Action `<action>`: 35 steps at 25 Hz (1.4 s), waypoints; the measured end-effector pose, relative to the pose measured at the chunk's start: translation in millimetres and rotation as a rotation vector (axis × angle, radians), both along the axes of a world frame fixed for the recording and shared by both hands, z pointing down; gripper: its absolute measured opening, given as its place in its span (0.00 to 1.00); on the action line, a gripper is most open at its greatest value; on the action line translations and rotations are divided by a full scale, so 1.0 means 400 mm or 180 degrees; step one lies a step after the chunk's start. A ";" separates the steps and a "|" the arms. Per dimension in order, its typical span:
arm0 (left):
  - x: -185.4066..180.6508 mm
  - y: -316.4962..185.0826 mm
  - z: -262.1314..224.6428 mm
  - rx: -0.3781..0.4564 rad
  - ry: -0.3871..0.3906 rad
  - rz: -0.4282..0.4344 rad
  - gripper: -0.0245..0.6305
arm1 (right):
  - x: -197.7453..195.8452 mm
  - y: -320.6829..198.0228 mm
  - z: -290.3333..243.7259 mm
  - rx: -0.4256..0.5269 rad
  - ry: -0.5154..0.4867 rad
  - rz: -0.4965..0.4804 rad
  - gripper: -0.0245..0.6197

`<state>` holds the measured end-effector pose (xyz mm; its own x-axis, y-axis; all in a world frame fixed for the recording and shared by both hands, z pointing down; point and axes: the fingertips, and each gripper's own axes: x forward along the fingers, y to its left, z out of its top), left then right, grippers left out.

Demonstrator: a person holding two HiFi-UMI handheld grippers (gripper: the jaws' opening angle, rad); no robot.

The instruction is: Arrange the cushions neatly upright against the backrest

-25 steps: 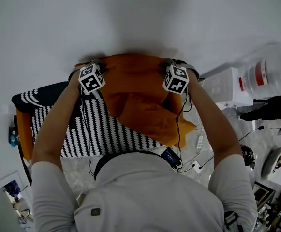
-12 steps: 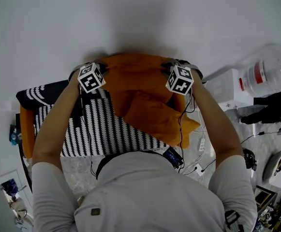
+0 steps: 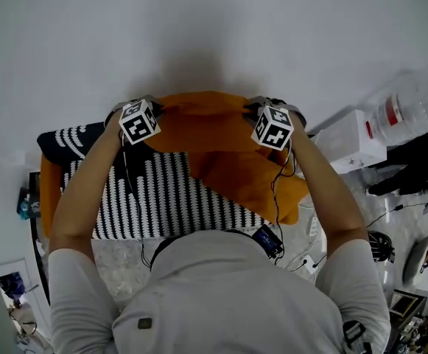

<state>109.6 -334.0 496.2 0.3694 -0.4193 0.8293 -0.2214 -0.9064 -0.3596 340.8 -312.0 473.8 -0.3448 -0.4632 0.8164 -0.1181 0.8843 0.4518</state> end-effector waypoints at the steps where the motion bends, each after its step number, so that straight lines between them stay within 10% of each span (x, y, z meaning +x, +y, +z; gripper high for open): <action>1: -0.031 0.022 -0.007 0.0006 -0.0007 0.0003 0.08 | -0.031 0.022 -0.006 0.0006 -0.0004 -0.0002 0.15; 18: -0.417 0.318 -0.043 0.0028 -0.0162 -0.0101 0.08 | -0.413 0.318 0.003 -0.0011 -0.0195 -0.0046 0.15; 35: -0.421 0.380 0.112 -0.0252 -0.0172 -0.0536 0.08 | -0.415 0.330 0.145 -0.0221 -0.0228 -0.0322 0.15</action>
<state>-58.8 -182.0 540.9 0.2534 -0.4040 0.8790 -0.3547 -0.8842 -0.3041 175.0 -179.9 531.8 -0.4455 -0.3664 0.8169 -0.0566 0.9221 0.3828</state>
